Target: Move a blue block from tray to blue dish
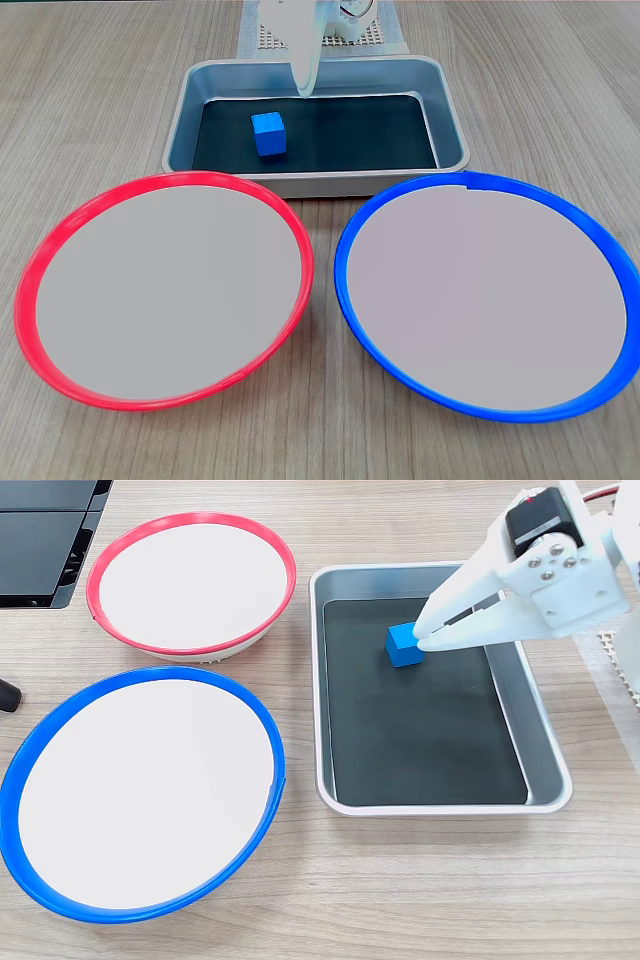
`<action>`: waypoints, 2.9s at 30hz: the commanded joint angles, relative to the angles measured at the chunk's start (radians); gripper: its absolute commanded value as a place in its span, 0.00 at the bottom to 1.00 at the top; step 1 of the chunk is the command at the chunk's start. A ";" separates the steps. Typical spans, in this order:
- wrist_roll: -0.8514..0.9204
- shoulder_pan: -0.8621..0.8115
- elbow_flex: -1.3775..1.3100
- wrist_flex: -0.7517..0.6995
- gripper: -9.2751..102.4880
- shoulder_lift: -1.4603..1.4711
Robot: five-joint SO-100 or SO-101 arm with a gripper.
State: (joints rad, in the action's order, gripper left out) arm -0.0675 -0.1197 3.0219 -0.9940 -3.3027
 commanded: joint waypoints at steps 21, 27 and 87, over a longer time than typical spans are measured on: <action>0.006 0.005 0.002 -0.002 0.08 -0.025; 0.006 0.005 0.002 -0.002 0.08 -0.025; 2.198 -0.149 -1.069 -0.239 0.33 1.546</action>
State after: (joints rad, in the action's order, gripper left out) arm 2.1169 -0.2546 2.0003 -1.2533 -1.8024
